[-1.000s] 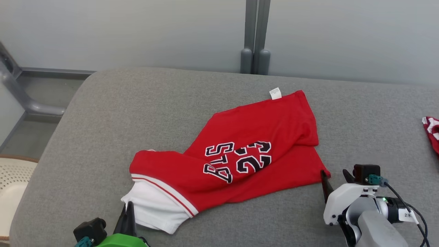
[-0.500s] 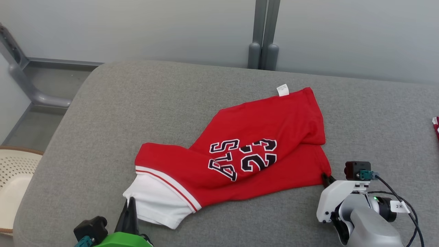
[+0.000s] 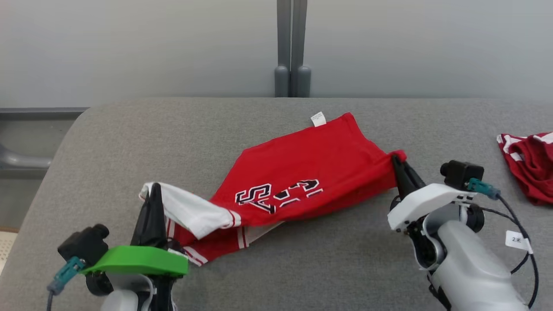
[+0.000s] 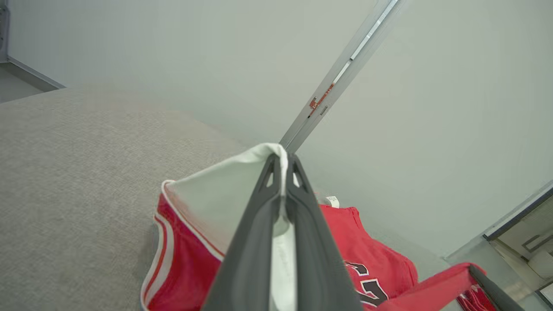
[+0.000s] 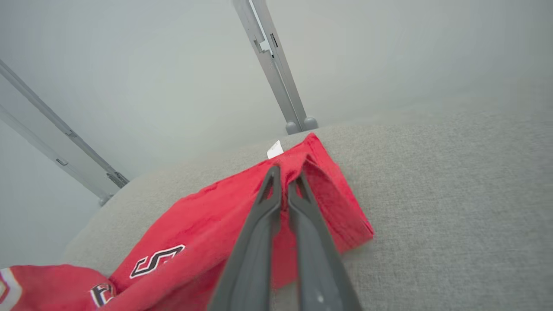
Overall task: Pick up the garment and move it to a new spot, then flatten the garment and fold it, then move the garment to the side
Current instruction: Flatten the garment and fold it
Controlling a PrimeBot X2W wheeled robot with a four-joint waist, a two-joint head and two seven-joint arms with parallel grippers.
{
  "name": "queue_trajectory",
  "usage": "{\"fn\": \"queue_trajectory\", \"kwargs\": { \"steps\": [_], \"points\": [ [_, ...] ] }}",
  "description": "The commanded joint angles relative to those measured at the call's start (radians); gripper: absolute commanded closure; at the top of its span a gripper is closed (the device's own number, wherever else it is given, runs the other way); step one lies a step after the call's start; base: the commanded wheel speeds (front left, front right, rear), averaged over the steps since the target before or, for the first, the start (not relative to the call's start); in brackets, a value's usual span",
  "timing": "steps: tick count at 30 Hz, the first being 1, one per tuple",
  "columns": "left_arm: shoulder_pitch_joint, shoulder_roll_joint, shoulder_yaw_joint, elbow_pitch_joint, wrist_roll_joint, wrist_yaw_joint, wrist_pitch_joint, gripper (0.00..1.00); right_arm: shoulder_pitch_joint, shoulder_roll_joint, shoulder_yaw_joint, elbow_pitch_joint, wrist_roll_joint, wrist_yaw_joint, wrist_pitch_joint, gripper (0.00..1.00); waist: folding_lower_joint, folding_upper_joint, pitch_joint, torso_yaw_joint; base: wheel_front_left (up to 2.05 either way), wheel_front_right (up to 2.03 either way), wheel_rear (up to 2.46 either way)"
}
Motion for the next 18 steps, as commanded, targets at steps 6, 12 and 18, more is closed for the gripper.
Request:
{"fn": "queue_trajectory", "kwargs": {
  "steps": [6, 12, 18],
  "points": [
    [-0.074, 0.002, 0.037, -0.205, -0.139, 0.022, 0.027, 1.00, 0.078, -0.140, 0.056, -0.337, 0.201, 0.000, 0.027, 1.00, 0.0000, 0.0000, -0.056, -0.119, 0.00, 0.00, 0.00],
    [-0.126, 0.003, 0.059, -0.434, -0.229, 0.061, 0.077, 1.00, 0.159, -0.257, 0.003, -0.629, 0.287, 0.000, 0.074, 1.00, 0.0000, 0.0000, -0.067, -0.181, 0.00, 0.00, 0.00],
    [-0.190, 0.052, 0.054, -0.663, -0.218, 0.103, 0.161, 1.00, 0.242, -0.298, -0.143, -0.907, 0.285, 0.000, 0.140, 1.00, 0.0000, 0.0000, -0.076, -0.227, 0.00, 0.00, 0.00]
  ]
}}
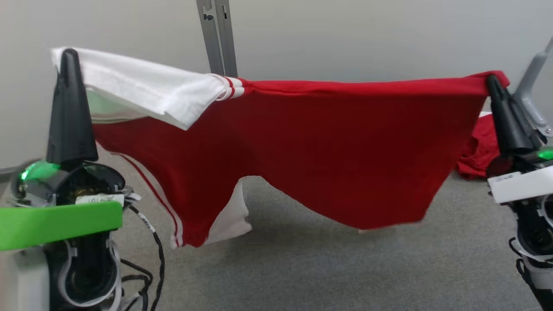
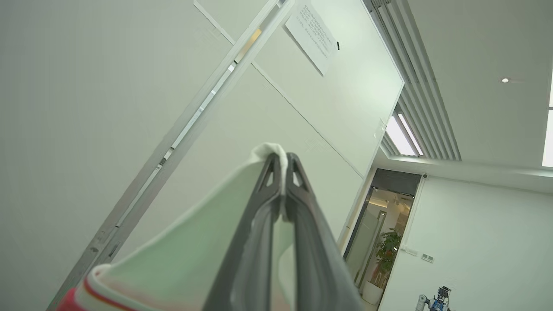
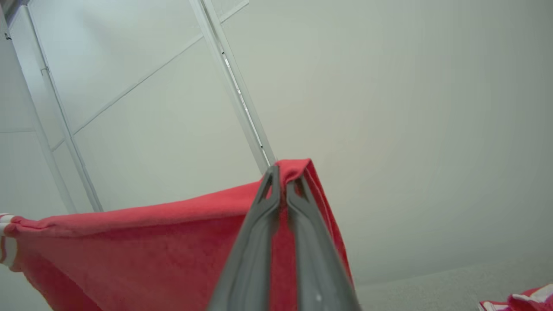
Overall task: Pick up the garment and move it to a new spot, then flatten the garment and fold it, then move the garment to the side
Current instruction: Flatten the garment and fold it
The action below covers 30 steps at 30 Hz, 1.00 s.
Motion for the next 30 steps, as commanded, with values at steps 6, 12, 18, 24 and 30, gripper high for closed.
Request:
{"fn": "queue_trajectory", "kwargs": {
  "steps": [6, 12, 18, 24, 30],
  "points": [
    [-0.135, 0.073, -0.021, -0.180, 0.063, 0.038, 0.093, 1.00, 0.072, 0.045, -0.165, -0.283, 0.016, 0.000, 0.136, 1.00, 0.0000, -0.0001, -0.017, -0.055, 0.00, 0.00, 0.00],
    [-0.231, 0.114, -0.033, -0.195, 0.053, 0.047, 0.178, 1.00, 0.090, 0.116, -0.241, -0.433, -0.015, 0.000, 0.286, 1.00, 0.0000, -0.0001, 0.004, -0.070, 0.00, 0.00, 0.00],
    [-0.314, 0.135, -0.055, -0.014, 0.058, 0.036, 0.214, 1.00, 0.001, 0.187, -0.211, -0.341, -0.056, 0.000, 0.370, 1.00, 0.0000, -0.0001, 0.063, -0.070, 0.00, 0.00, 0.00],
    [-0.523, 0.165, -0.056, 0.302, 0.135, 0.059, 0.223, 1.00, -0.275, 0.231, -0.129, -0.044, -0.152, 0.000, 0.348, 1.00, 0.0000, -0.0001, 0.174, -0.070, 0.00, 0.00, 0.00],
    [-0.834, 0.172, -0.075, 0.689, 0.261, 0.039, 0.100, 1.00, -0.658, 0.280, -0.067, 0.394, -0.297, 0.000, 0.141, 1.00, 0.0000, -0.0001, 0.237, -0.063, 0.00, 0.00, 0.00]
  ]
}}
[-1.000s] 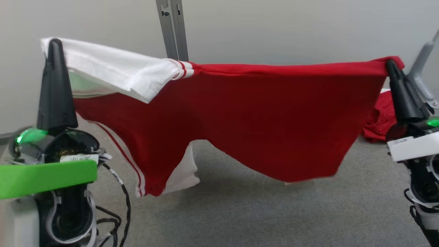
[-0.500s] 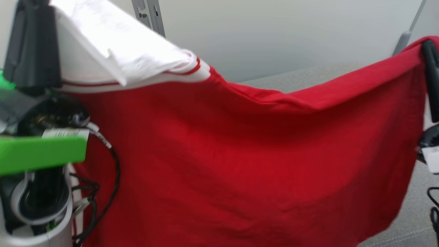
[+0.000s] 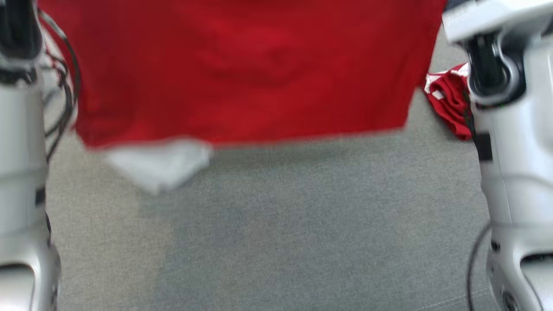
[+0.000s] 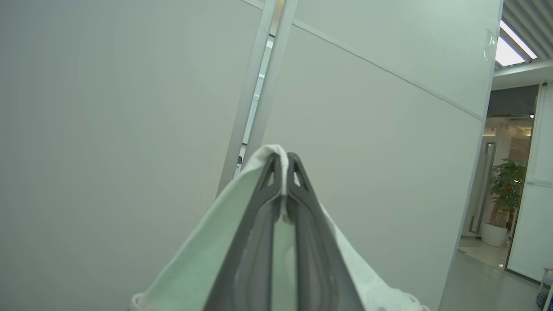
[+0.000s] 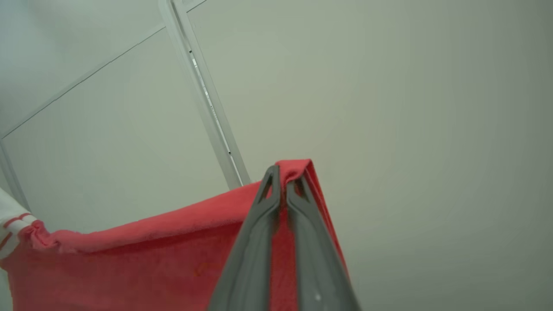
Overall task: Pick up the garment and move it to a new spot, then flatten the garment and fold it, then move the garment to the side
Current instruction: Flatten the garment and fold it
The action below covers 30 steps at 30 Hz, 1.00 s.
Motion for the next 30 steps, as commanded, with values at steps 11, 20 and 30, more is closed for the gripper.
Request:
{"fn": "queue_trajectory", "kwargs": {
  "steps": [11, 20, 30],
  "points": [
    [-0.291, -0.070, -0.019, 0.445, 0.059, -0.125, -0.309, 1.00, -0.393, 0.044, 0.022, 0.543, -0.171, 0.000, -0.287, 1.00, 0.0000, 0.0000, 0.209, 0.077, 0.00, 0.00, 0.00],
    [-0.171, -0.103, 0.047, 0.537, 0.035, -0.191, -0.355, 1.00, -0.285, 0.050, 0.075, 0.626, -0.127, 0.000, -0.299, 1.00, 0.0000, 0.0000, 0.389, 0.112, 0.00, 0.00, 0.00],
    [0.068, -0.159, 0.147, 0.268, -0.013, -0.228, -0.353, 1.00, -0.098, 0.017, 0.121, 0.421, 0.024, 0.000, -0.299, 1.00, 0.0000, 0.0000, 0.394, 0.108, 0.00, 0.00, 0.00]
  ]
}}
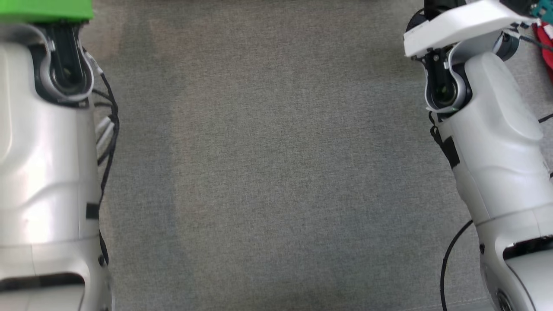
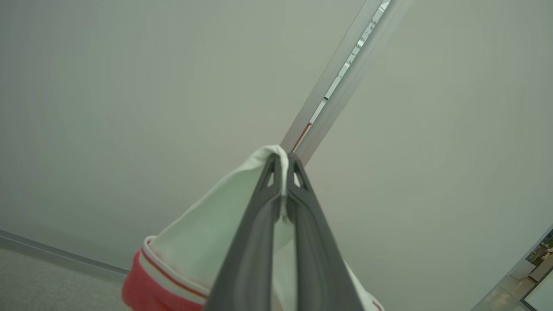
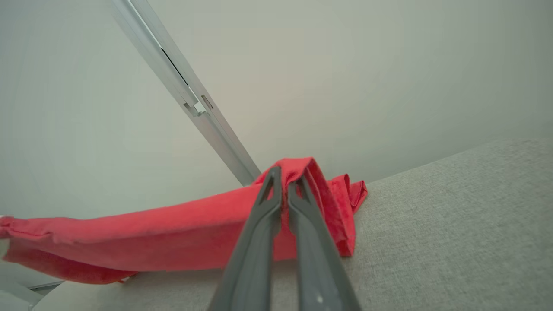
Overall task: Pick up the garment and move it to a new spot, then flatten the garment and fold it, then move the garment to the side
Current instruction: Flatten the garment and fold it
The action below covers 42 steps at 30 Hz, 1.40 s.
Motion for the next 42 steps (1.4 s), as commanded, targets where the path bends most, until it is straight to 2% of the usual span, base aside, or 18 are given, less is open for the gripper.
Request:
{"fn": "queue_trajectory", "kwargs": {
  "steps": [1, 8, 12, 16, 21, 29, 35, 37, 42],
  "points": [
    [0.050, -0.003, -0.004, -0.052, -0.018, -0.004, -0.002, 1.00, 0.035, -0.013, 0.011, -0.042, 0.019, 0.000, -0.003, 1.00, -0.0002, 0.0000, -0.009, 0.001, 0.00, 0.00, 0.00],
    [0.316, 0.035, -0.010, -0.295, -0.079, -0.005, -0.001, 1.00, 0.230, -0.053, 0.031, -0.240, 0.070, 0.000, -0.003, 1.00, -0.0002, 0.0000, -0.086, 0.000, 0.00, 0.00, 0.00],
    [0.498, 0.053, 0.002, -0.410, -0.077, -0.004, -0.001, 1.00, 0.384, -0.071, 0.038, -0.339, 0.075, 0.000, -0.003, 1.00, -0.0002, 0.0000, -0.145, 0.006, 0.00, 0.00, 0.00],
    [0.693, 0.042, 0.017, -0.489, -0.078, -0.005, -0.001, 1.00, 0.550, -0.073, 0.040, -0.400, 0.084, 0.000, -0.003, 1.00, -0.0002, 0.0000, -0.208, 0.013, 0.00, 0.00, 0.00],
    [0.946, 0.008, 0.003, -0.553, -0.047, -0.004, -0.001, 1.00, 0.756, -0.059, -0.003, -0.471, 0.083, 0.000, -0.003, 1.00, -0.0002, 0.0000, -0.299, 0.030, 0.00, 0.00, 0.00],
    [1.156, -0.032, -0.019, -0.563, -0.020, -0.005, -0.001, 1.00, 0.967, -0.040, -0.052, -0.532, 0.054, 0.000, -0.003, 1.00, -0.0002, 0.0000, -0.420, 0.073, 0.00, 0.00, 0.00],
    [1.270, -0.031, -0.067, -0.582, 0.003, -0.005, -0.001, 1.00, 1.085, -0.032, -0.070, -0.560, 0.045, 0.000, -0.003, 1.00, -0.0002, 0.0000, -0.500, 0.098, 0.00, 0.00, 0.00],
    [1.332, -0.022, -0.075, -0.628, 0.005, -0.005, -0.001, 1.00, 1.148, -0.029, -0.071, -0.598, 0.047, 0.000, -0.003, 1.00, -0.0002, 0.0000, -0.521, 0.107, 0.00, 0.00, 0.00],
    [1.395, -0.006, -0.098, -0.664, -0.002, -0.005, -0.001, 1.00, 1.222, -0.038, -0.058, -0.639, 0.052, 0.000, 0.007, 1.00, -0.0002, 0.0000, -0.528, 0.110, 0.00, 0.00, 0.00]
  ]
}}
